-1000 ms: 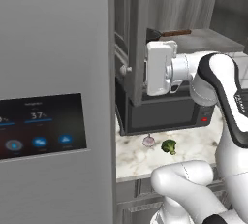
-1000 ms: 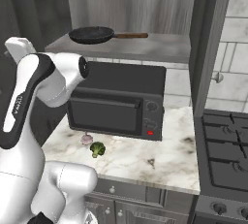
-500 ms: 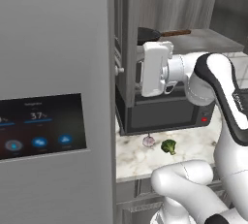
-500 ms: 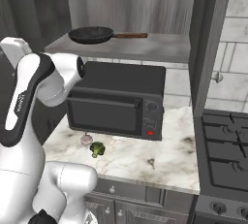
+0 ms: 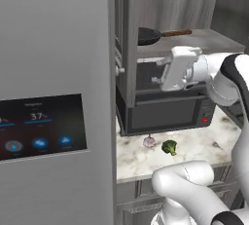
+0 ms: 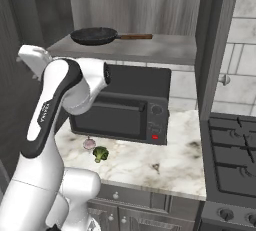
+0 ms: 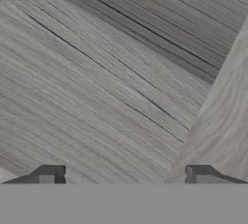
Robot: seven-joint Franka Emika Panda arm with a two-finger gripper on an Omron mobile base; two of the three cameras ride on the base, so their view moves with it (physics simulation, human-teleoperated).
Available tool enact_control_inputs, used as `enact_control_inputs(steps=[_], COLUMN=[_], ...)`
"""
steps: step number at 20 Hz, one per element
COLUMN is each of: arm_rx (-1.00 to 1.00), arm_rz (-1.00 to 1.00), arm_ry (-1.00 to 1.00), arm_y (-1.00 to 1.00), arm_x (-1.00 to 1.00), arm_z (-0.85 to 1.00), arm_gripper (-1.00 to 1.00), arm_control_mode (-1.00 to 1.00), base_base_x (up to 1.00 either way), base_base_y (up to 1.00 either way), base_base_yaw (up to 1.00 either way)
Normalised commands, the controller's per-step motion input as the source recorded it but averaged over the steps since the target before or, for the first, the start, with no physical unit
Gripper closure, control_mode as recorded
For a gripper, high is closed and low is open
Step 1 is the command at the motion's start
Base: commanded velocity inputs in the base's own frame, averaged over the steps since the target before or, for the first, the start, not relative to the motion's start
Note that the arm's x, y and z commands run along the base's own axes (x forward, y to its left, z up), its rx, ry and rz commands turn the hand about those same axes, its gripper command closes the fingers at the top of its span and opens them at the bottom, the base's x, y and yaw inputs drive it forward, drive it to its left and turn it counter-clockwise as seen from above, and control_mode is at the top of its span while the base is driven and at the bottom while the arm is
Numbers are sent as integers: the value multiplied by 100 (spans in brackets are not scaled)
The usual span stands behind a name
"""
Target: Pick the pan from the cabinet and place it on the stove. Then turn on the stove burner for the pan.
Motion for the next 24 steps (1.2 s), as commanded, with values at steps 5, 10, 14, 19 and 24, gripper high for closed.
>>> enact_control_inputs(steps=[5,10,14,19,24], arm_rx=[-6,-8,-12,-16,-17], arm_rz=[-1,-3,-8,-9,-11], arm_ry=[-35,-34,-27,-26,-25], arm_y=[-37,-32,-27,-22,-24], arm_x=[-1,0,0,9,17], arm_z=[11,19,21,20,13], arm_gripper=[-100,-100,-100,-100,-100], arm_control_mode=[-100,-100,-100,-100,-100], base_base_x=[0,0,0,0,0], base_base_y=[0,0,0,0,0], base_base_yaw=[0,0,0,0,0])
